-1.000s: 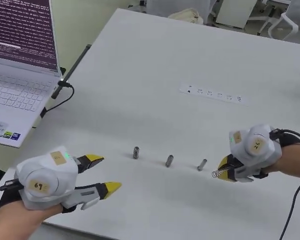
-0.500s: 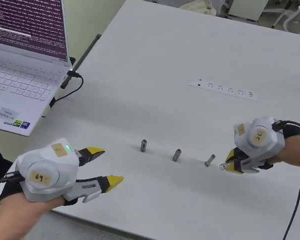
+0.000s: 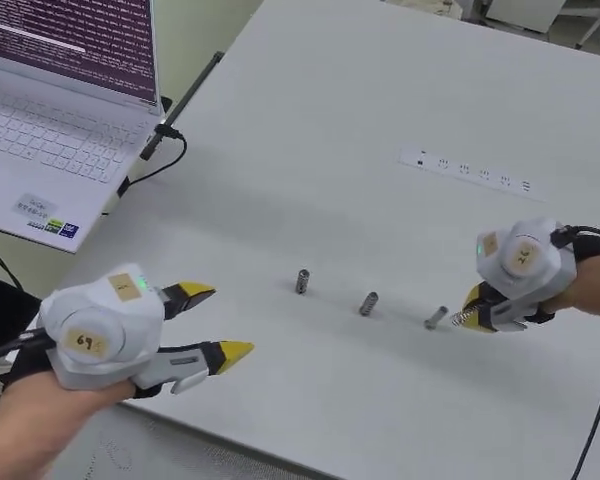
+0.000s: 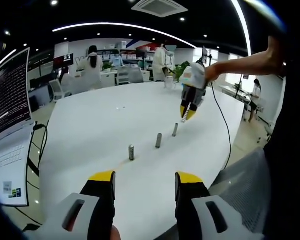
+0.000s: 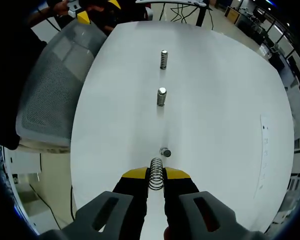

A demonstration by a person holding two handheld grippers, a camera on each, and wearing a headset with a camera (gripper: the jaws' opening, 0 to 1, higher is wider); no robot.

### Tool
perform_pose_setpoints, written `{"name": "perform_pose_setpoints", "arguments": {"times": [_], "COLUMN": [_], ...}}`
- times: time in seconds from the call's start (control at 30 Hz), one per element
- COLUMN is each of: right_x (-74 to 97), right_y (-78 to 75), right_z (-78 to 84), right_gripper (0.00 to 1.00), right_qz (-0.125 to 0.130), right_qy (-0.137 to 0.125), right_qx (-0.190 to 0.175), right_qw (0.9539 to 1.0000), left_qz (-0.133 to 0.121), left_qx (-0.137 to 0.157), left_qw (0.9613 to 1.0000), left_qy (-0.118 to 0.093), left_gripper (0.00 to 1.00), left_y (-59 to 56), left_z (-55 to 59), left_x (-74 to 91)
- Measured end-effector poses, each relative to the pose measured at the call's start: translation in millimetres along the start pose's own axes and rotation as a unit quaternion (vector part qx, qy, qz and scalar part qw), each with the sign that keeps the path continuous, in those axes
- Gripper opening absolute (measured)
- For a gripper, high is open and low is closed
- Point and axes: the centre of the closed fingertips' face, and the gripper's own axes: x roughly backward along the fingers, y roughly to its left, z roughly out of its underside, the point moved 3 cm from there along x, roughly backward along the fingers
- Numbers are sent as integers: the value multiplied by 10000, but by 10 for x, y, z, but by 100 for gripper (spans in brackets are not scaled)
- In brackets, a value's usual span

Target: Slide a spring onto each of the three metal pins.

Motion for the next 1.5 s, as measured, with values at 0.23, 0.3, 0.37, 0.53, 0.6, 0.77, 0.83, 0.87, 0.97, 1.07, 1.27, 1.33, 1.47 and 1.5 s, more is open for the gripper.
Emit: {"name": "perform_pose_setpoints", "arguments": {"times": [0.23, 0.3, 0.37, 0.53, 0.6, 0.77, 0.83, 0.87, 0.97, 1.07, 1.27, 1.33, 1.47, 1.5], "right_x": [-34, -43, -57, -79, -82, -102, -108, -112, -125, -142, -171, -183, -210, -220], "right_y": [-74, -81, -96, -110, -114, -139, -142, -146, -148, -158, -147, -143, -148, -148], "right_z": [-7, -10, -17, -38, -45, -47, -56, -60, -69, -77, -106, -117, -118, -118], "right_gripper": [9, 9, 9, 9, 9, 9, 9, 9, 9, 9, 9, 9, 9, 9], "right_qz": [-43, -58, -67, -108, -106, -122, -136, -134, -152, -150, -198, -204, -207, -218], "right_qy": [80, 85, 100, 111, 126, 174, 183, 184, 191, 206, 242, 258, 308, 321], "right_qx": [69, 75, 96, 131, 149, 199, 221, 225, 233, 240, 308, 328, 367, 377], "right_qw": [9999, 9999, 9999, 9998, 9998, 9996, 9995, 9995, 9994, 9994, 9990, 9989, 9986, 9985], "left_qz": [-23, -30, -47, -68, -69, -65, -58, -58, -62, -62, -67, -75, -87, -89], "left_qx": [43, 50, 67, 87, 95, 122, 119, 117, 112, 133, 156, 159, 174, 182], "left_qw": [10000, 10000, 10000, 9999, 9999, 9999, 9999, 9999, 9999, 9999, 9998, 9998, 9998, 9998], "left_qy": [36, 36, 45, 67, 71, 71, 80, 83, 86, 86, 99, 103, 96, 90], "left_gripper": [42, 42, 42, 42, 42, 42, 42, 42, 41, 41, 41, 41, 41, 41], "left_y": [35, 43, 61, 69, 67, 72, 75, 76, 83, 95, 102, 108, 116, 120], "left_z": [16, 17, 25, 28, 30, 34, 36, 35, 36, 48, 65, 65, 60, 59], "left_x": [6, 8, 11, 13, 11, -1, -9, -11, -16, -20, -14, -11, -5, -4]}}
